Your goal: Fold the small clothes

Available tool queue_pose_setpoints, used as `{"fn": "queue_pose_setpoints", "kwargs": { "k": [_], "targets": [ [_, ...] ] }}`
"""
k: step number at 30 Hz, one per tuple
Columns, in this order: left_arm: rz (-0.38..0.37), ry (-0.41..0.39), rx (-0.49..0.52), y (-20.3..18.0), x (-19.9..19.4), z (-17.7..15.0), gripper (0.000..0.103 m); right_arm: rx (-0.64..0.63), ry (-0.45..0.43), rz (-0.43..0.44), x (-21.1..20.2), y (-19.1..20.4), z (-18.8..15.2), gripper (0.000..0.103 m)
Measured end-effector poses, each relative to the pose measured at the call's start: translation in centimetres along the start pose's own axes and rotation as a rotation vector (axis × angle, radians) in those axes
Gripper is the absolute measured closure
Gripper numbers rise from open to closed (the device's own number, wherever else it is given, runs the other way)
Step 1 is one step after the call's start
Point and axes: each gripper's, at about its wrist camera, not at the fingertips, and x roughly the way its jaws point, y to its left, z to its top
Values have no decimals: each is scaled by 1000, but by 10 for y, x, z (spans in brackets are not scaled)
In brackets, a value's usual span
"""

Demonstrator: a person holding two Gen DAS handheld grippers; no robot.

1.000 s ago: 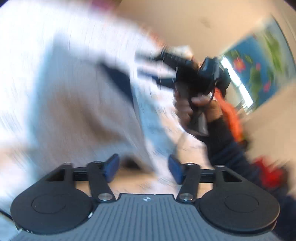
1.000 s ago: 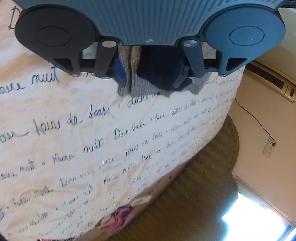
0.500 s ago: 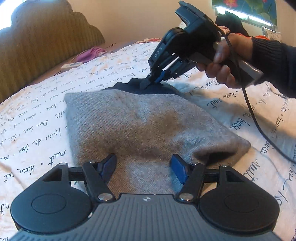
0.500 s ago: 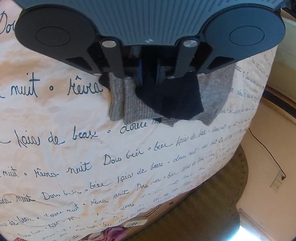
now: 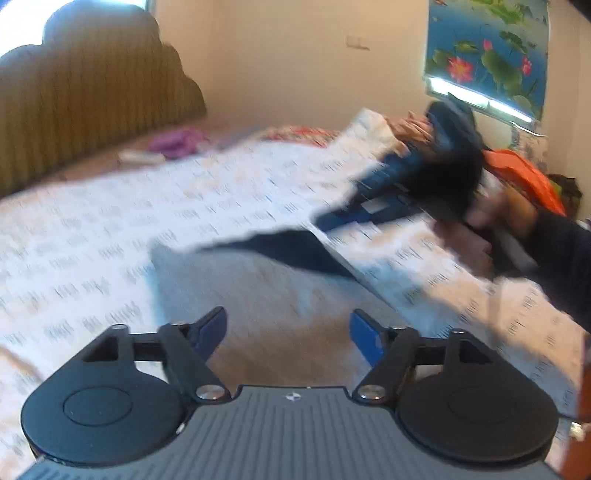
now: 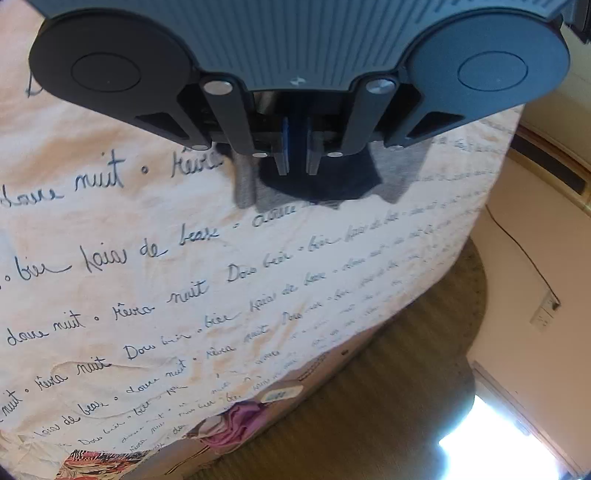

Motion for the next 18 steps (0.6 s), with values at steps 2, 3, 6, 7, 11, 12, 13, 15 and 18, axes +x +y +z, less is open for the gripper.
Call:
{"fn": "queue_pose_setpoints", "kwargs": {
  "k": [2,3,6,7,11,12,13,15,18],
  "targets": [
    [72,3,12,10,14,8,24,6,28,9,-2,3,-11,60],
    [95,20,13,14,25,11,24,15,42,8,-1,2,-15,58],
    [129,68,30,16,51,11,27,37,71,-23,1,-4,-26,57],
    [125,76,41,14,57,9,27,50,74,-25,0,-7,-29,57],
    [104,73,72,3,65,1,24,91,105,26,0,-11,-38,58],
    [100,76,81,0,68,-1,21,87,117,32,2,-10,-39,58],
    [98,84,89,-2,72,-3,18,84,128,35,5,-10,-40,58],
    [104,101,116,-7,79,-8,18,82,158,31,16,-11,-44,61],
    [80,88,103,-7,70,-2,22,17,163,6,15,-2,-47,96]
  ]
}}
